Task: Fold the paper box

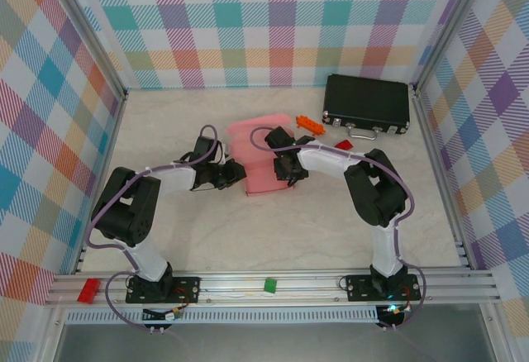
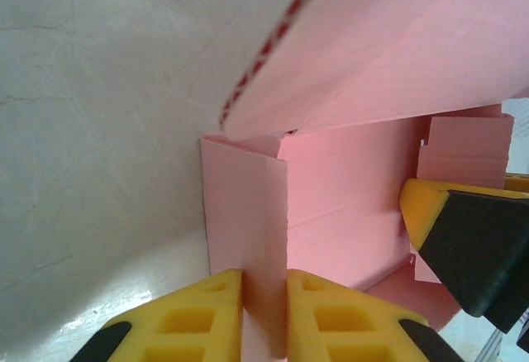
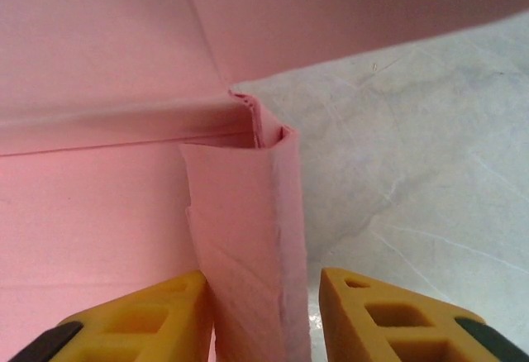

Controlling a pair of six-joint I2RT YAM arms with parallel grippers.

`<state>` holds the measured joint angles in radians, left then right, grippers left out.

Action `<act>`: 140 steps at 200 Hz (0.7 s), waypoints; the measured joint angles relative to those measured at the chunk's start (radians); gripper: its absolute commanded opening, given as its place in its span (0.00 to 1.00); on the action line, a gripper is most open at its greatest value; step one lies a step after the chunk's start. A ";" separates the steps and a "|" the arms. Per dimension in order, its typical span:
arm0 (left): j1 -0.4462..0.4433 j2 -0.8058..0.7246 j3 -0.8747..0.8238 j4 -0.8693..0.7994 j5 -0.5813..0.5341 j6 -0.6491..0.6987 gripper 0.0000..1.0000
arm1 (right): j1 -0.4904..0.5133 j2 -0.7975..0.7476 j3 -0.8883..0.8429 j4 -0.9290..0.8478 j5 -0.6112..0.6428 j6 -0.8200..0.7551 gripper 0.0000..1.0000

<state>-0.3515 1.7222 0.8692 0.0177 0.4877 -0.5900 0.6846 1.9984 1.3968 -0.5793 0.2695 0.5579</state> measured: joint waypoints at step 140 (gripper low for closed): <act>-0.015 0.007 0.039 -0.137 -0.050 0.048 0.32 | -0.039 -0.085 -0.056 0.075 -0.122 0.011 0.61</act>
<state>-0.3664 1.7290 0.9077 -0.1188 0.4374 -0.5423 0.6460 1.9137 1.3407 -0.5045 0.1474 0.5690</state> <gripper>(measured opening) 0.306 0.615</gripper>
